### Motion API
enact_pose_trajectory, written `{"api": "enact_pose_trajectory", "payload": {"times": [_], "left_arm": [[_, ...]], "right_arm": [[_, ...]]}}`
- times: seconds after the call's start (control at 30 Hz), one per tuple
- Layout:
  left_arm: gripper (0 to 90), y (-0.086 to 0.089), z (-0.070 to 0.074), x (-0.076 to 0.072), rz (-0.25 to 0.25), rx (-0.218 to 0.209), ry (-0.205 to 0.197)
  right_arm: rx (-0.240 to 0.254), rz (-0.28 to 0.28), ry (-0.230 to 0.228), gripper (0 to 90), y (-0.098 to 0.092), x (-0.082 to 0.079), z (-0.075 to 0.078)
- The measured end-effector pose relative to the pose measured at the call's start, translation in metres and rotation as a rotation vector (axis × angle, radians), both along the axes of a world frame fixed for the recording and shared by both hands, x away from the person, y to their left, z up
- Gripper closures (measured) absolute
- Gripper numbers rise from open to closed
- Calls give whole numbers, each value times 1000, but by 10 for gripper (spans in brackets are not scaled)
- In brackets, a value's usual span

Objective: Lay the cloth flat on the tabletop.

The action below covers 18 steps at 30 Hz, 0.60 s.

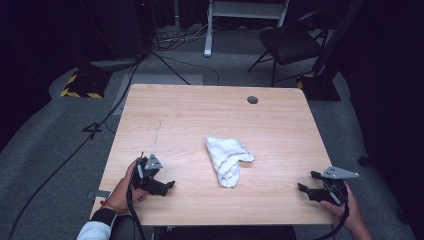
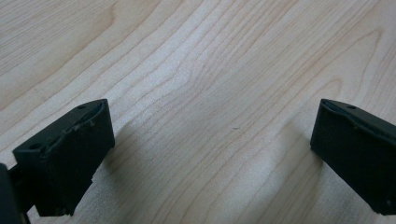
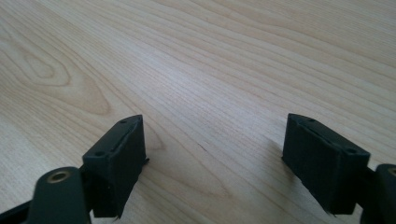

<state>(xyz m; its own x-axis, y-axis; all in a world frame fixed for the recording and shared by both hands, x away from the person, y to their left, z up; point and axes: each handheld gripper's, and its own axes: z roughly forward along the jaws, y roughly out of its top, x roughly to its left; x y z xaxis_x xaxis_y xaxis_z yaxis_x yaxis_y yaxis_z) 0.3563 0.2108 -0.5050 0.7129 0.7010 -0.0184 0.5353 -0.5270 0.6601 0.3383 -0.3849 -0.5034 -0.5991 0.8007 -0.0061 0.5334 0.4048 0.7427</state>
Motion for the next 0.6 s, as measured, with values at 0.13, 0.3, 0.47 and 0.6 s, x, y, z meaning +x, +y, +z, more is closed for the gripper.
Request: {"api": "enact_pose_trajectory", "payload": {"times": [0.13,0.3,0.47,0.6], "left_arm": [[0,-1,0,-1,8,-2,1],[6,-2,0,-2,3,-2,-4],[9,-4,2,-1,-28,15,5],[38,-12,4,0,-53,27,17]], "right_arm": [[-3,5,5,182,0,0,0],[-5,12,5,172,1,1,0],[-9,19,14,171,4,3,0],[-26,38,27,173,8,9,2]]}}
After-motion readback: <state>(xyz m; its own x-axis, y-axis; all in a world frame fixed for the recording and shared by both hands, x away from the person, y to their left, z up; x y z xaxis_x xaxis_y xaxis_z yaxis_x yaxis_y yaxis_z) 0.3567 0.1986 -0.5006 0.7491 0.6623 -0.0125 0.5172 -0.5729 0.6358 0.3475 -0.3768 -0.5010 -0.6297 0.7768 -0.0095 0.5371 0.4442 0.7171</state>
